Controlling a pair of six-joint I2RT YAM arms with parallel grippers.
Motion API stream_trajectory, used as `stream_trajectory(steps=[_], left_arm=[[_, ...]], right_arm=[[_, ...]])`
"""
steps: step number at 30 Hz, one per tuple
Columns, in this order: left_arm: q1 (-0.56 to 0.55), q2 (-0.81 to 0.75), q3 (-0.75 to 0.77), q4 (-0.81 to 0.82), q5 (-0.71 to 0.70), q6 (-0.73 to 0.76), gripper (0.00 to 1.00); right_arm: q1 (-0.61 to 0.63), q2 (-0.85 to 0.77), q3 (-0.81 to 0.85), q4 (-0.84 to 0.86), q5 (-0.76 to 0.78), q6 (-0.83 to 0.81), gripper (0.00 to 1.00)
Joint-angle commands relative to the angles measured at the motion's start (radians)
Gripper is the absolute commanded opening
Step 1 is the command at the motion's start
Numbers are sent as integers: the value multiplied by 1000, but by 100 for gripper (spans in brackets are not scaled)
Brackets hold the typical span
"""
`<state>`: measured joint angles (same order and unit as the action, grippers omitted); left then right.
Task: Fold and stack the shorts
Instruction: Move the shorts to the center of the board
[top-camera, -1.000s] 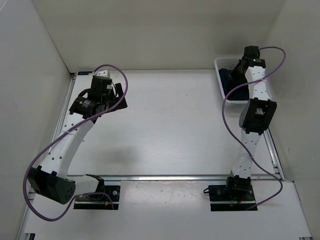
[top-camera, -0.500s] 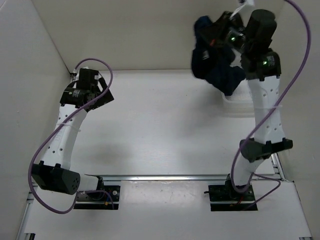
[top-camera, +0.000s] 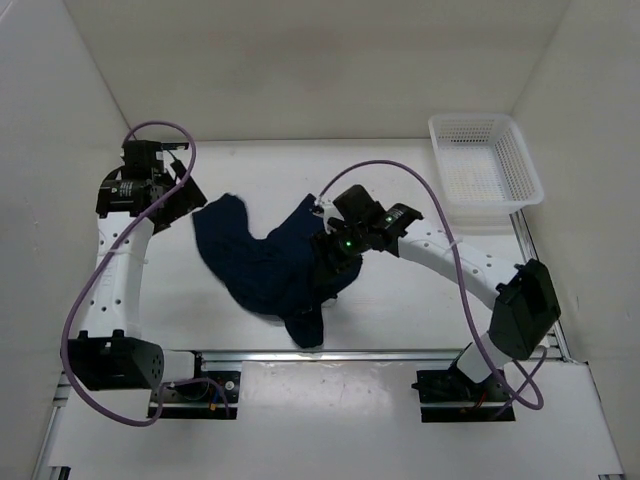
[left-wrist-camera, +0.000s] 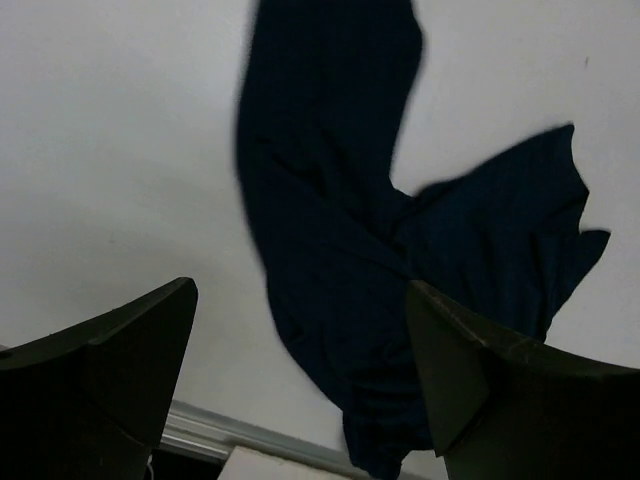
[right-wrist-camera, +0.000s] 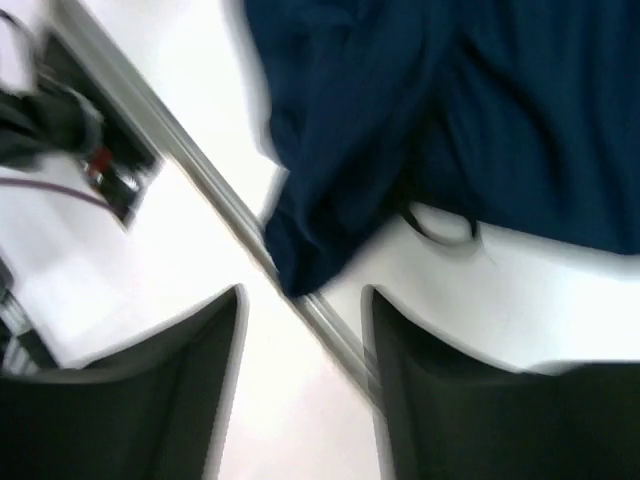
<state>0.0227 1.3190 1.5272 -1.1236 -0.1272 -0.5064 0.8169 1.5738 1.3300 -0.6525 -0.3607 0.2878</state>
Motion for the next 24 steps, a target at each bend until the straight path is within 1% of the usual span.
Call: stream_trajectory(steps=[1, 2, 3, 5, 6, 7, 8, 9, 10, 11, 12, 14, 16, 17, 18, 19, 20, 21, 22, 24], left_arm=[[-15, -14, -103, 37, 132, 31, 93], [-15, -14, -128, 48, 144, 31, 90], [-24, -14, -154, 59, 153, 31, 83], [-24, -4, -232, 90, 163, 19, 73], [-24, -4, -255, 90, 163, 8, 69], [-24, 6, -300, 103, 163, 8, 68], [-24, 6, -320, 113, 163, -19, 70], [-15, 6, -341, 113, 149, -35, 74], [2, 16, -361, 113, 149, -50, 85], [12, 16, -405, 122, 149, -73, 88], [22, 25, -451, 134, 158, -101, 94], [36, 34, -502, 175, 167, -125, 95], [60, 74, -573, 215, 214, -150, 95], [60, 91, -591, 241, 251, -167, 95], [60, 111, -605, 283, 251, -178, 95], [60, 156, -605, 300, 251, -187, 93], [60, 180, -605, 311, 233, -199, 88], [60, 203, -605, 311, 224, -199, 85], [60, 242, -578, 321, 224, -199, 80], [60, 276, -549, 321, 196, -199, 59]], right_arm=[[-11, -185, 5, 5, 72, 1, 71], [-24, -199, -5, 5, 72, 19, 71], [-24, -211, -24, 5, 106, 68, 71], [-35, -212, -43, -6, 106, 132, 70], [-35, -212, -54, -6, 118, 173, 70], [-35, -212, -83, 10, 118, 268, 70], [-35, -202, -101, 26, 118, 315, 71], [-21, -202, -120, 40, 108, 368, 71], [-7, -202, -164, 63, 92, 455, 74], [7, -193, -199, 130, 72, 518, 80], [16, -181, -199, 167, 63, 534, 80], [48, -135, -177, 168, 81, 515, 80], [71, -86, -137, 148, 146, 472, 86], [80, -19, -115, 134, 175, 452, 86], [80, 18, -59, 122, 198, 406, 86], [80, 56, -28, 113, 215, 384, 86], [80, 125, 3, 100, 262, 369, 85], [80, 155, 56, 100, 281, 338, 85], [80, 210, 83, 100, 299, 326, 82], [80, 267, 133, 100, 328, 298, 77]])
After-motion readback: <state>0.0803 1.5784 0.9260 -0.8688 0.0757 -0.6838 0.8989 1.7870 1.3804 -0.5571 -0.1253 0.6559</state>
